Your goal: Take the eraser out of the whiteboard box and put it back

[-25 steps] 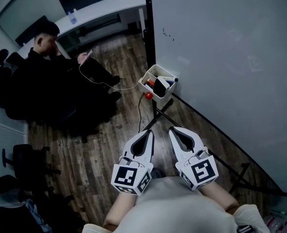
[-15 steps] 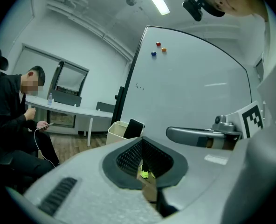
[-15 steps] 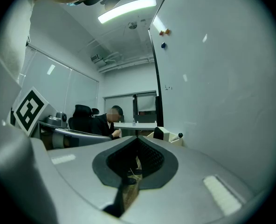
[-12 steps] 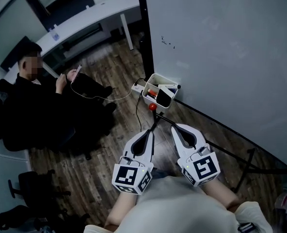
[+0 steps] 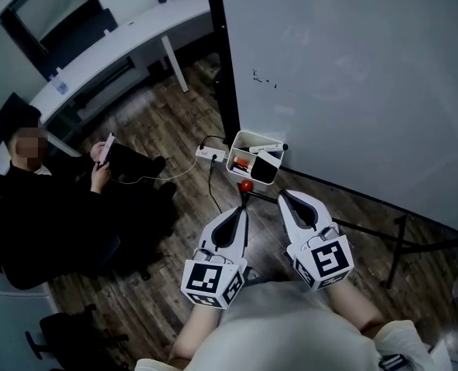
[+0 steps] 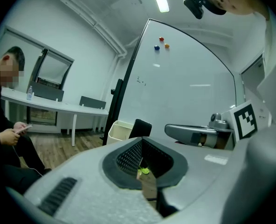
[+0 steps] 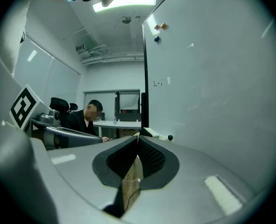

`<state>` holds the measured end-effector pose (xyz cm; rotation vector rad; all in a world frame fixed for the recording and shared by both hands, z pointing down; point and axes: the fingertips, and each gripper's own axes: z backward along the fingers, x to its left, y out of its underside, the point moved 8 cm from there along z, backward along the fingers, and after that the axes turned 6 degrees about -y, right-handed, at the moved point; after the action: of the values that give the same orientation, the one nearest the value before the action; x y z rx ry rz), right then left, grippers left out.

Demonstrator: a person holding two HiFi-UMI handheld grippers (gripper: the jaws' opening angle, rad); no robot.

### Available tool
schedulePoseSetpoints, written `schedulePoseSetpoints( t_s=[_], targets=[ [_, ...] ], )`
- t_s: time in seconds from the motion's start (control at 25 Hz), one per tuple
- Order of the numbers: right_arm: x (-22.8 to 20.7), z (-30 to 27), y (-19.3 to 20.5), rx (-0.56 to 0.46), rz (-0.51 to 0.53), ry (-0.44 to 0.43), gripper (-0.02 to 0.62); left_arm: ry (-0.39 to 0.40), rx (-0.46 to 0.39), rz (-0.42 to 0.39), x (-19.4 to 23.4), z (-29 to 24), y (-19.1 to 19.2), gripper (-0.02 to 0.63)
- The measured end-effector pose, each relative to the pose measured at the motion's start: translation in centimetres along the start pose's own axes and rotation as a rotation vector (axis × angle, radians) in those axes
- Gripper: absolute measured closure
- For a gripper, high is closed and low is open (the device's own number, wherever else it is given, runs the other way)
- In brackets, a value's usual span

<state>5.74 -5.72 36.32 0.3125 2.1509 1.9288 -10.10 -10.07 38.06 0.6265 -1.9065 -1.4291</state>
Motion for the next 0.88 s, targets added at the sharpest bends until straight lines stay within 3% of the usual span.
schedulePoseSetpoints(
  t_s=[0.24, 0.44, 0.88],
  targets=[
    [-0.3, -1.5, -0.2, 0.002, 0.003, 0.064, 0.564, 0.064, 0.010, -0.012, 1.6, -1.4, -0.8, 0.603],
    [-0.5, -2.4, 0.0, 0.025, 0.001, 0.093, 0.485, 0.097, 0.020, -0.016, 2.4, -2.0, -1.1, 0.603],
    [-1.1, -4.4, 0.6, 0.059, 0.008, 0.099, 0.376, 0.095, 0.030, -0.012, 3.4, -2.6, -0.8, 0.601]
  ],
)
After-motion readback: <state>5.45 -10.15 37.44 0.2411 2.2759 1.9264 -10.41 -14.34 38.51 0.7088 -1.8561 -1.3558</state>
